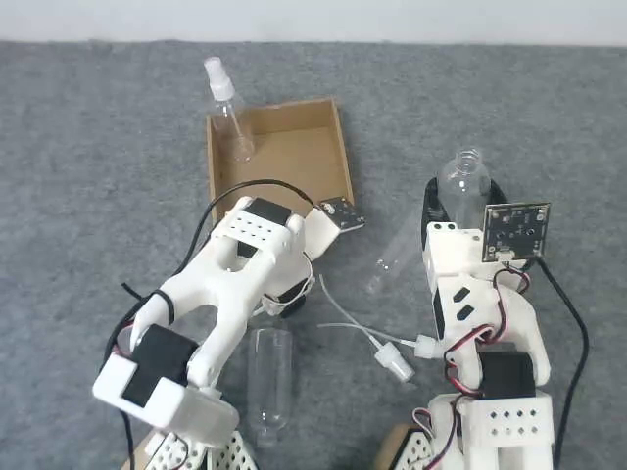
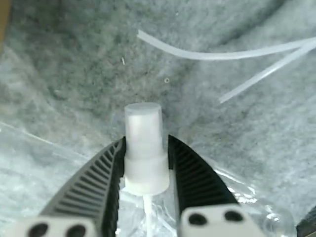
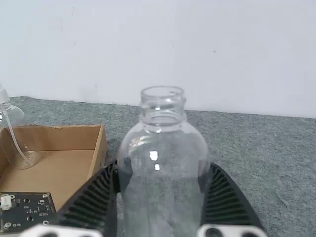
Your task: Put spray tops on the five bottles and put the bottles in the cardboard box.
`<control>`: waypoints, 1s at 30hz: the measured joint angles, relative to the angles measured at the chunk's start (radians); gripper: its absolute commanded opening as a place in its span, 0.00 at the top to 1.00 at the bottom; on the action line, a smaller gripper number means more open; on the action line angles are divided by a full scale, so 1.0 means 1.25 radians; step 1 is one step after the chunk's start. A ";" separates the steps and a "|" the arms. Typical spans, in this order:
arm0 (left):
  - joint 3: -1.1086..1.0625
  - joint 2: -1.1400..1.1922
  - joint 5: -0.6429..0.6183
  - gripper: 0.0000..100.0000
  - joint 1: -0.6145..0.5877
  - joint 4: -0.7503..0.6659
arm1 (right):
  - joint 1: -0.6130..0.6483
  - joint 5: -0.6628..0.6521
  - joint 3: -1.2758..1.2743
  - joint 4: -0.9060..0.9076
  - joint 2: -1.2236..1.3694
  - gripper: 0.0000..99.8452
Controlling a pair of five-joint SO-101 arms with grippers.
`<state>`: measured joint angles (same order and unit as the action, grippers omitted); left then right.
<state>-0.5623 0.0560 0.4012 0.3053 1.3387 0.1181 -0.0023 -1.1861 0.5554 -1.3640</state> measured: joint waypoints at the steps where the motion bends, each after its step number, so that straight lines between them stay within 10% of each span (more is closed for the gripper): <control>1: 0.000 0.000 0.000 0.99 0.000 0.001 | 0.000 0.000 0.000 0.000 0.000 0.90; 30: -0.092 -0.354 -0.097 0.99 -0.001 0.023 | 0.031 -0.029 0.000 0.000 -0.005 0.91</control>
<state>-0.6774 -0.3859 0.2800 0.3038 1.3679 0.1565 -0.0391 -1.1861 0.5554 -1.3702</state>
